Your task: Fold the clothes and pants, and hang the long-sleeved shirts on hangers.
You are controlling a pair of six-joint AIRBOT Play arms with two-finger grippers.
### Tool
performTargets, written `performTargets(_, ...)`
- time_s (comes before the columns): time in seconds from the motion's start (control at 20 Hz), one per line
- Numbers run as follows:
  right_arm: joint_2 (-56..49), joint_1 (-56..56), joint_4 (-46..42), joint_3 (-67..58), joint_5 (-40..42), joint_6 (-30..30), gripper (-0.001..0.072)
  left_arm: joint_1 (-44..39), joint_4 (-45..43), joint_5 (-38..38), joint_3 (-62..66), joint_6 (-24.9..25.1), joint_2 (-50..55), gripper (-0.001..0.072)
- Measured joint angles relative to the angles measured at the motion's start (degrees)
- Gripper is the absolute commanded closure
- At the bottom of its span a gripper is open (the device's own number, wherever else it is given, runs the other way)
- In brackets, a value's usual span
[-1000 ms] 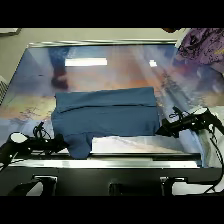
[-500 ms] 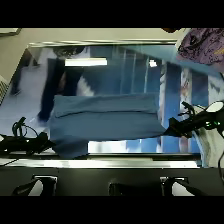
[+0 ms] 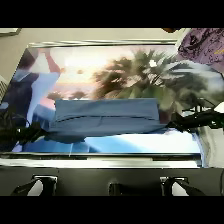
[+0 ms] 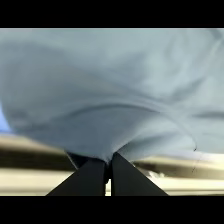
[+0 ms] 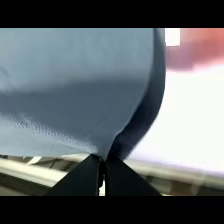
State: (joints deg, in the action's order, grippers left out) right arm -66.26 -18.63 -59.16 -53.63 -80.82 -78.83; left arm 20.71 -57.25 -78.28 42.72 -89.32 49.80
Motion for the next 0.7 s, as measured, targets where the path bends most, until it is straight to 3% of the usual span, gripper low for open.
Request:
performTargets(0.35, -8.9, 8.5, -3.8, -6.1, 12.6, 0.1, 0.0682, -3.4, 1.8, 4.2, 16.0, 5.5, 21.9, 0.0692)
performTargets(0.7, -24.7, 12.3, -11.9, -26.8, 11.8, -3.3, 0.0682, -6.6, 2.2, 4.6, 33.0, 6.7, 40.3, 0.0692)
